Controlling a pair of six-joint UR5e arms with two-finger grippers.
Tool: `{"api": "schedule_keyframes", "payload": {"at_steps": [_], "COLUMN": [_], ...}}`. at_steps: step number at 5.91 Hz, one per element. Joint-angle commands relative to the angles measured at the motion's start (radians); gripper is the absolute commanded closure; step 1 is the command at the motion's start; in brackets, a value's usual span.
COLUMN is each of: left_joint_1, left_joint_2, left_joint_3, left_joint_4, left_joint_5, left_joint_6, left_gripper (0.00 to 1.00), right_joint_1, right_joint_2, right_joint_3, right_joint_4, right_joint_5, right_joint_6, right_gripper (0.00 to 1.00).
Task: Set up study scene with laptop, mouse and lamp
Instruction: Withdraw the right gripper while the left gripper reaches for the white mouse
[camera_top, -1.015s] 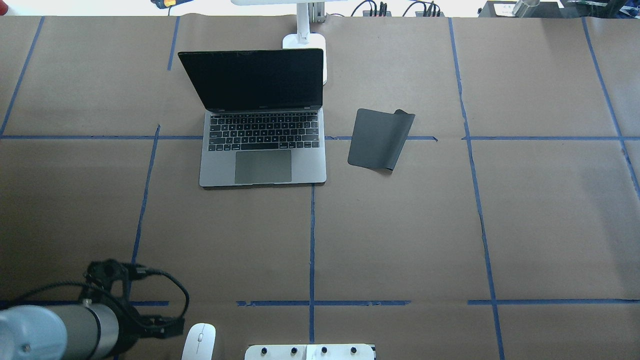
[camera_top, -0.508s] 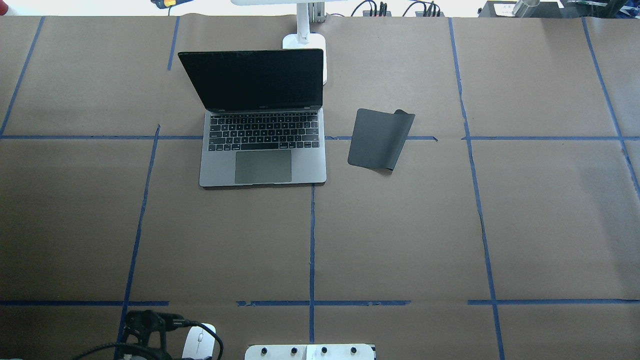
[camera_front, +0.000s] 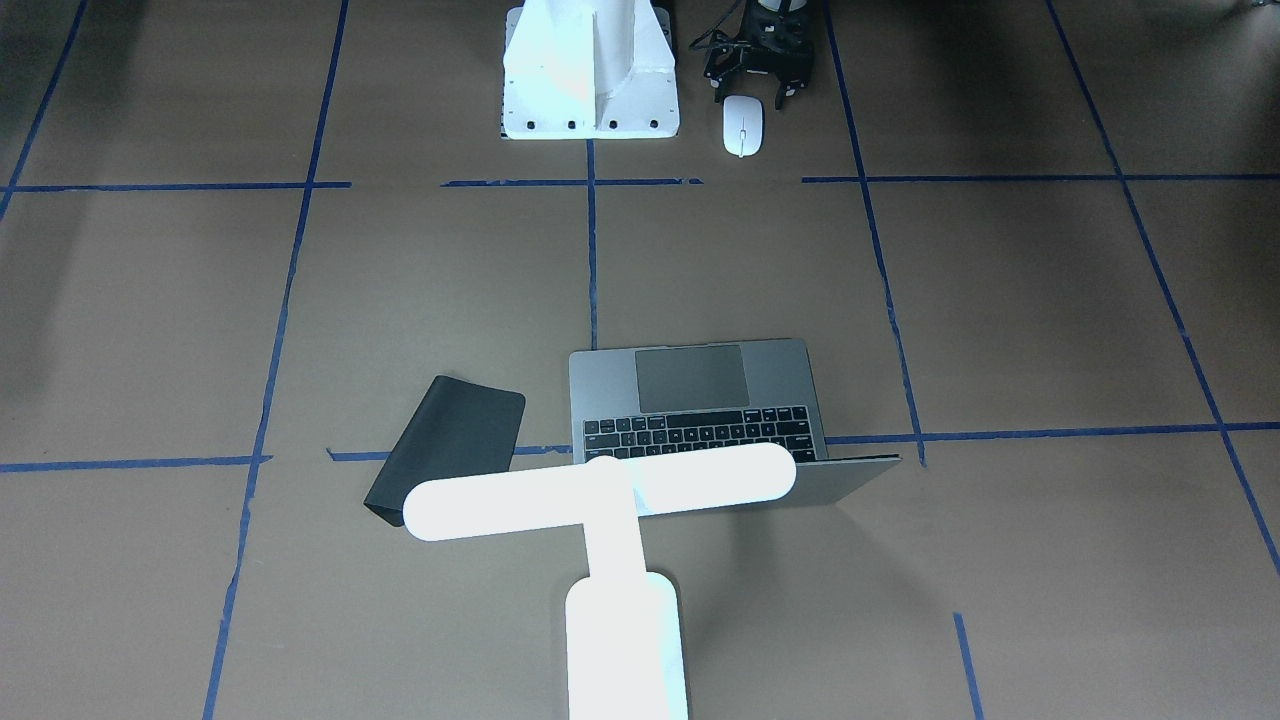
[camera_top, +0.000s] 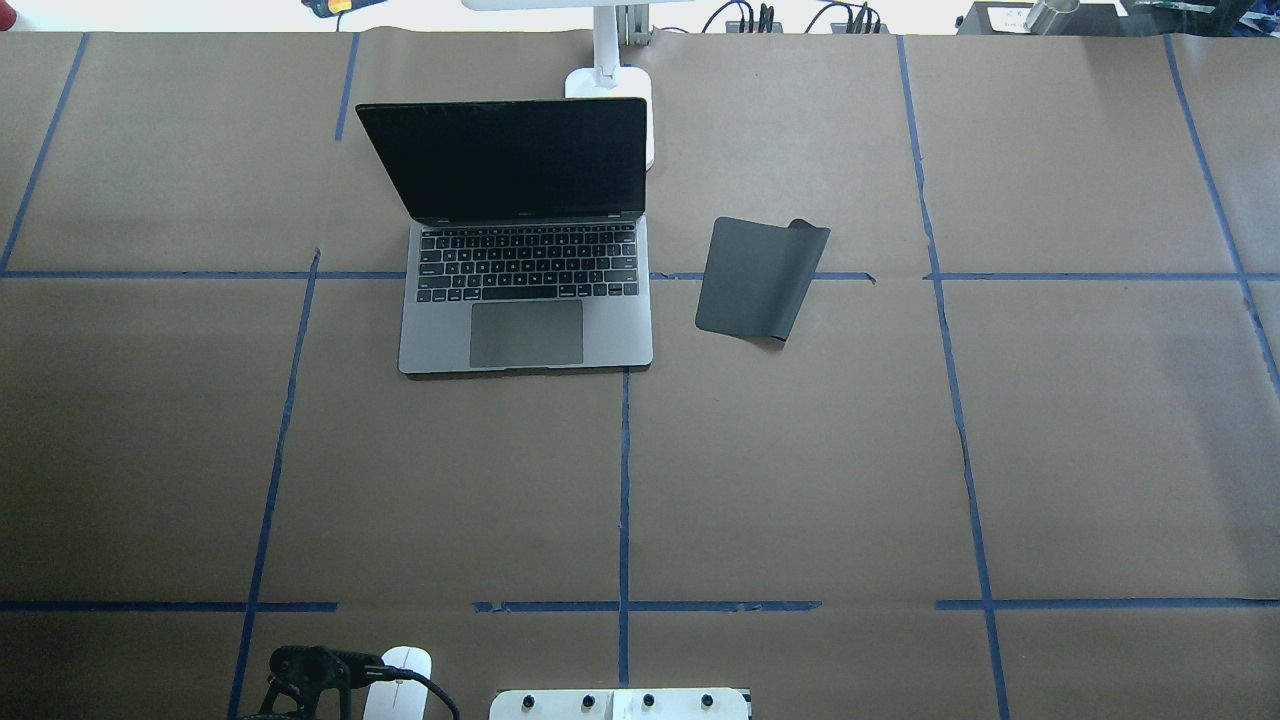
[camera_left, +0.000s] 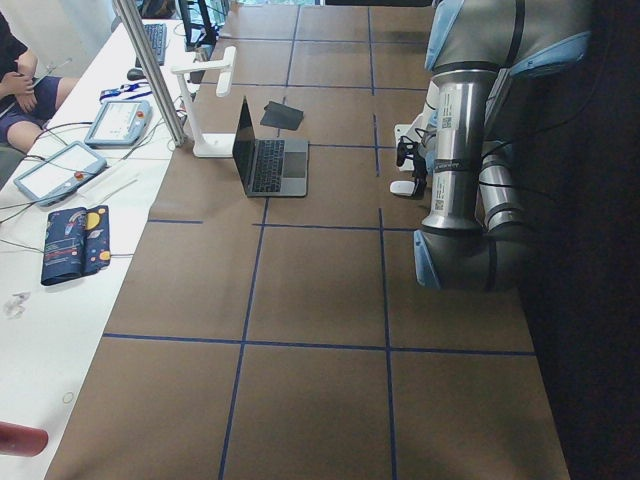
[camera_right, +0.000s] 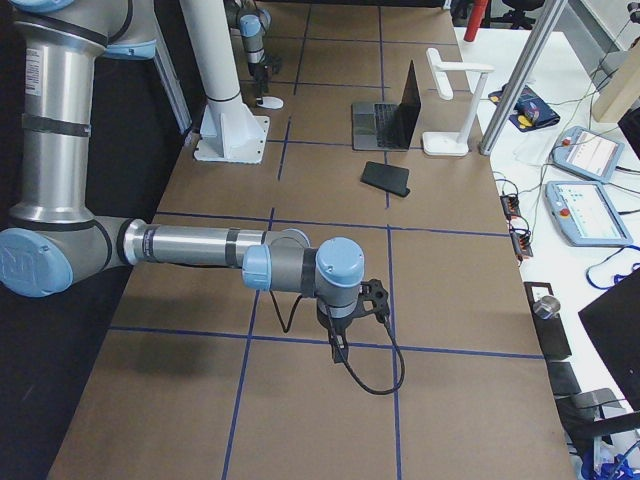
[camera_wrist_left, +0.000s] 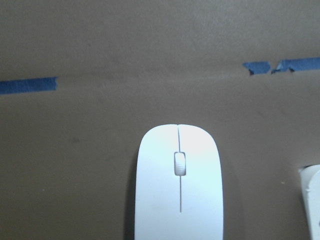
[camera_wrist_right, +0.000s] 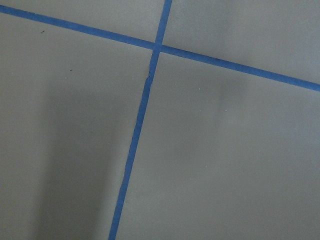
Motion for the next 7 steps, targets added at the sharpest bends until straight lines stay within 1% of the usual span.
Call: {"api": "schedule_keyframes", "payload": {"at_steps": [1, 4, 5, 6, 7], "left_joint_1": [0.004, 0.004, 0.004, 0.001, -0.007], "left_joint_2": [-0.002, -0.023, -0.037, -0.071, -0.071], "left_joint_3": [0.013, 0.019, 0.025, 0.058, 0.059], "left_joint_4": [0.002, 0.003, 0.022, 0.022, 0.023], "left_joint_5": [0.0, -0.001, -0.001, 0.0, 0.0], "left_joint_6": [0.0, 0.002, 0.002, 0.002, 0.002], "left_gripper": [0.0, 0.01, 0.01, 0.01, 0.07], "right_joint_1": [0.0, 0.0, 0.0, 0.0, 0.0], "right_joint_2": [-0.001, -0.001, -0.001, -0.001, -0.001], "right_joint_3": [-0.001, -0.003, -0.003, -0.004, -0.004], "right_joint_4": [0.0, 0.0, -0.001, 0.0, 0.0], "right_joint_5": [0.0, -0.002, 0.0, 0.0, -0.002], "right_joint_6": [0.0, 0.0, 0.0, 0.0, 0.0], "right_gripper": [0.0, 0.0, 0.0, 0.0, 0.0]}}
